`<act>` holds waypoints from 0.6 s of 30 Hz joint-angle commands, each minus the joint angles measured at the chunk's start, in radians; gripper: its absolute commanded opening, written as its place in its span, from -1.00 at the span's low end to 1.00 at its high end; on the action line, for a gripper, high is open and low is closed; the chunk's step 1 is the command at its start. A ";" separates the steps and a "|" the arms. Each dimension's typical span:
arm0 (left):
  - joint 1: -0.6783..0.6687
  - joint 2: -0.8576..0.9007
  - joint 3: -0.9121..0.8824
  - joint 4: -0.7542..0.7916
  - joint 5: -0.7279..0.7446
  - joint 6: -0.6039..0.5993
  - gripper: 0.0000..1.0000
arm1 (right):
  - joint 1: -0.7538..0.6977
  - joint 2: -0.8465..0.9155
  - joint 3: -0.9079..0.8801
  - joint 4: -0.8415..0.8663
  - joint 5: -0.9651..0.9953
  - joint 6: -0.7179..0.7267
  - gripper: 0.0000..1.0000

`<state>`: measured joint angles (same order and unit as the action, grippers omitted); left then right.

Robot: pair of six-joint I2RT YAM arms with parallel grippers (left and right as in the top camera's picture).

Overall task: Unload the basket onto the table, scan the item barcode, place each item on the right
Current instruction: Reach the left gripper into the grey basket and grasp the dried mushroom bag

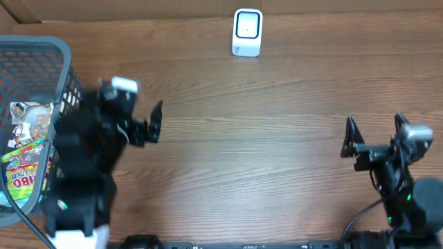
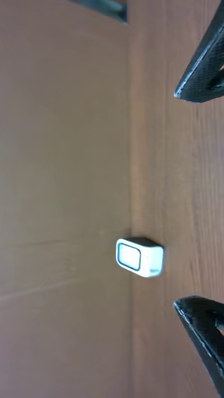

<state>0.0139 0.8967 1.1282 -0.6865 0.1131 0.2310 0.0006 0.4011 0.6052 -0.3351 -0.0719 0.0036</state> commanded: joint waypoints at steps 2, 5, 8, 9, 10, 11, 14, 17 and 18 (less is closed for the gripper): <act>0.005 0.223 0.396 -0.246 0.019 -0.019 1.00 | 0.004 0.182 0.208 -0.105 -0.076 0.000 1.00; 0.005 0.332 0.569 -0.380 0.048 -0.026 1.00 | 0.004 0.311 0.325 -0.193 -0.148 0.000 1.00; 0.005 0.391 0.642 -0.436 0.115 -0.026 0.99 | 0.004 0.444 0.438 -0.279 -0.245 -0.001 1.00; 0.005 0.400 0.643 -0.431 0.147 -0.025 1.00 | 0.004 0.489 0.476 -0.306 -0.290 -0.001 1.00; 0.005 0.409 0.643 -0.417 0.168 -0.025 0.99 | 0.004 0.532 0.511 -0.327 -0.333 -0.001 1.00; 0.005 0.419 0.643 -0.402 0.174 -0.030 1.00 | 0.004 0.568 0.541 -0.342 -0.372 -0.001 1.00; 0.005 0.452 0.643 -0.399 0.286 -0.109 0.99 | 0.005 0.678 0.602 -0.277 -0.552 0.000 1.00; 0.005 0.472 0.642 -0.410 0.333 -0.123 1.00 | 0.005 0.743 0.601 -0.150 -0.776 0.000 1.00; 0.005 0.480 0.642 -0.407 0.329 -0.122 1.00 | 0.005 0.767 0.601 -0.107 -0.838 0.000 1.00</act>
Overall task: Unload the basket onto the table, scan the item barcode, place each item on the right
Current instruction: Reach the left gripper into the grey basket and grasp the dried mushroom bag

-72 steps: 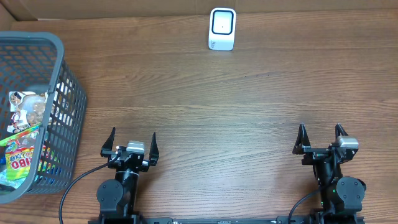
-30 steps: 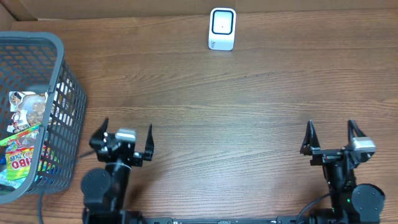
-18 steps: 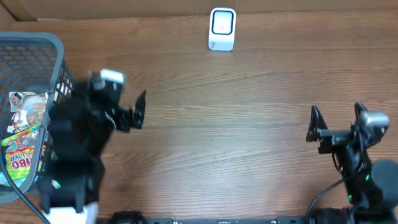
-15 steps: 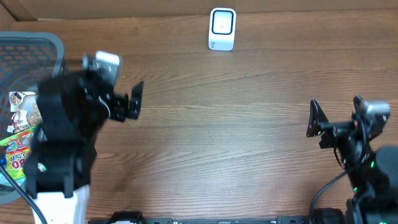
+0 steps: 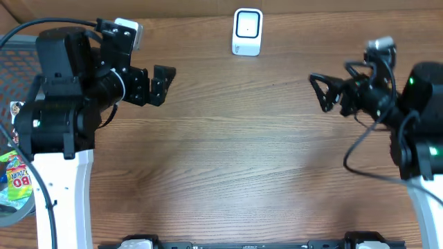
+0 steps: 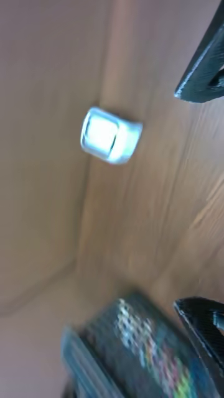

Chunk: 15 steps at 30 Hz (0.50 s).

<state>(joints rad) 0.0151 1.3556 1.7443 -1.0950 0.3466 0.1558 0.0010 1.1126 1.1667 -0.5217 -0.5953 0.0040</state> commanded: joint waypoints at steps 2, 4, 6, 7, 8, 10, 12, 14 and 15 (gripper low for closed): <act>0.006 0.050 0.026 0.003 -0.017 -0.098 1.00 | 0.005 0.126 0.039 0.161 -0.417 0.007 1.00; 0.017 0.072 0.027 -0.002 -0.203 -0.262 1.00 | 0.005 0.168 0.039 0.194 -0.416 0.060 1.00; 0.042 0.095 0.027 -0.017 -0.352 -0.399 1.00 | 0.005 0.217 0.039 0.227 -0.401 0.131 1.00; 0.060 0.106 0.027 -0.024 -0.400 -0.447 1.00 | 0.006 0.241 0.039 0.240 -0.381 0.174 1.00; 0.082 0.116 0.027 -0.028 -0.426 -0.488 1.00 | 0.007 0.259 0.039 0.247 -0.362 0.205 1.00; 0.138 0.131 0.027 -0.034 -0.436 -0.538 1.00 | 0.016 0.293 0.039 0.258 -0.302 0.265 1.00; 0.205 0.143 0.027 -0.035 -0.440 -0.576 1.00 | 0.028 0.314 0.039 0.264 -0.245 0.317 1.00; 0.283 0.150 0.027 -0.045 -0.443 -0.629 0.98 | 0.034 0.316 0.039 0.262 -0.186 0.346 1.00; 0.316 0.152 0.027 -0.048 -0.442 -0.640 0.97 | 0.037 0.316 0.039 0.262 -0.159 0.358 1.00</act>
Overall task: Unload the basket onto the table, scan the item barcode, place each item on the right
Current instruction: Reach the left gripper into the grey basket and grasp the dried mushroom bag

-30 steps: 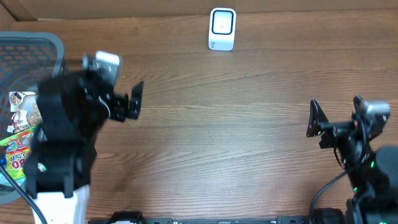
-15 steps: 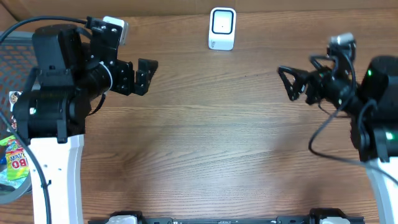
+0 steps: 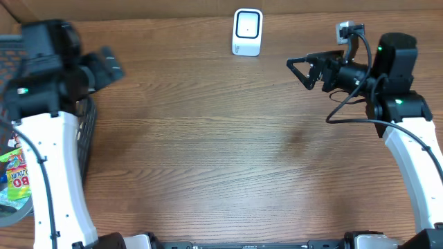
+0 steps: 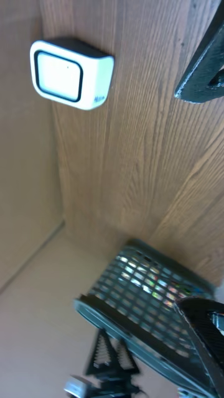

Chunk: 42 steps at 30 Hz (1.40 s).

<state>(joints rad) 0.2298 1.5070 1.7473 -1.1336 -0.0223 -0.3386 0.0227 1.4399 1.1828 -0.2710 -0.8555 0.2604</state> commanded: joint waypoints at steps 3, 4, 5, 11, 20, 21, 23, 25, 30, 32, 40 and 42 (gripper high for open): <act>0.225 0.004 0.024 -0.007 -0.027 -0.152 0.94 | 0.017 -0.011 0.023 0.012 0.122 0.108 1.00; 0.244 0.004 0.027 -0.002 0.000 -0.152 0.94 | 0.017 -0.011 0.023 0.012 0.122 0.108 1.00; 0.256 0.004 0.035 0.002 0.028 -0.150 0.95 | 0.017 -0.011 0.023 0.012 0.122 0.107 1.00; 0.274 0.004 0.071 0.021 0.000 -0.140 1.00 | 0.018 -0.011 0.023 0.011 0.117 0.107 1.00; 0.496 0.140 0.071 -0.024 0.127 -0.231 0.99 | 0.017 -0.012 0.023 -0.006 0.068 0.107 1.00; 0.510 0.167 0.071 -0.030 0.119 -0.230 1.00 | 0.017 -0.012 0.023 -0.011 0.069 0.107 1.00; 0.518 0.224 0.071 -0.044 0.079 -0.229 0.99 | 0.017 -0.011 0.023 -0.015 0.069 0.107 1.00; 0.516 0.283 0.070 -0.053 0.026 -0.230 0.97 | 0.017 -0.011 0.023 -0.019 0.069 0.107 1.00; 0.511 0.428 0.070 -0.026 -0.013 -0.230 0.91 | 0.017 -0.011 0.023 -0.035 0.069 0.105 1.00; 0.511 0.484 0.070 0.008 -0.017 -0.223 0.91 | 0.017 -0.011 0.023 -0.043 0.069 0.098 1.00; 0.452 0.702 0.070 0.132 -0.069 -0.204 0.91 | 0.016 -0.011 0.023 -0.060 0.069 0.084 1.00; 0.431 0.741 0.070 0.150 -0.095 -0.205 0.90 | 0.016 -0.011 0.023 -0.060 0.069 0.084 1.00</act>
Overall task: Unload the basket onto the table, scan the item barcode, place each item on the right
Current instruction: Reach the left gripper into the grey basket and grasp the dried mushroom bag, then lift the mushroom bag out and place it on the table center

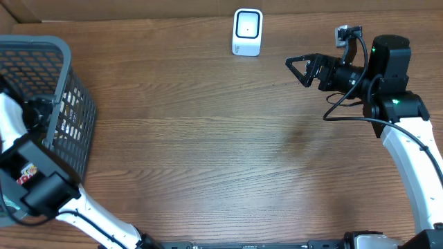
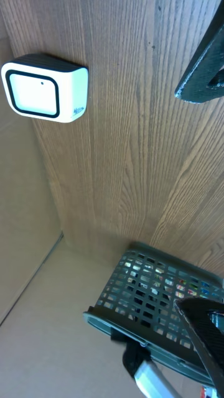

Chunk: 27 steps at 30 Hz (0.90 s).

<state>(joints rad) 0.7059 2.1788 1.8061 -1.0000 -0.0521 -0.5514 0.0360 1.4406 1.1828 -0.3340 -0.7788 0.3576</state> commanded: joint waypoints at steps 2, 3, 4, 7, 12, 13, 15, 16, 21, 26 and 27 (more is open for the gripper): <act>-0.062 0.100 0.011 0.031 -0.093 -0.002 0.89 | 0.002 -0.012 0.023 -0.002 -0.007 -0.013 1.00; -0.069 0.112 0.011 0.037 -0.102 -0.010 0.83 | 0.002 -0.012 0.023 -0.004 -0.007 -0.013 1.00; -0.077 0.124 0.011 0.041 -0.106 -0.016 0.74 | 0.002 -0.012 0.023 -0.007 -0.007 -0.013 1.00; -0.092 0.146 0.011 0.048 -0.109 -0.030 -0.14 | 0.002 -0.012 0.023 -0.016 -0.007 -0.013 1.00; -0.096 0.146 0.012 0.043 -0.110 -0.032 -0.91 | 0.002 -0.012 0.023 -0.017 -0.007 -0.013 1.00; -0.093 0.142 0.016 0.030 -0.112 -0.032 -0.92 | 0.002 -0.012 0.023 -0.017 -0.007 -0.013 1.00; -0.089 0.133 0.031 0.005 -0.113 -0.032 -0.91 | 0.002 -0.012 0.023 -0.016 -0.007 -0.013 1.00; -0.088 0.126 0.039 -0.007 -0.114 -0.031 -0.92 | 0.002 -0.012 0.023 -0.016 -0.007 -0.013 1.00; -0.085 0.038 0.129 -0.087 -0.116 -0.028 -0.92 | 0.002 -0.012 0.023 -0.016 -0.007 -0.013 1.00; -0.085 -0.104 0.251 -0.179 -0.116 -0.024 -0.92 | 0.002 -0.012 0.023 -0.016 -0.007 -0.013 1.00; -0.085 -0.140 0.276 -0.200 -0.116 -0.024 -0.92 | 0.002 -0.012 0.023 -0.016 -0.008 -0.013 1.00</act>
<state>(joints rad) 0.6167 2.2082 1.9762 -1.1698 -0.1585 -0.5770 0.0364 1.4406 1.1828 -0.3527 -0.7807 0.3542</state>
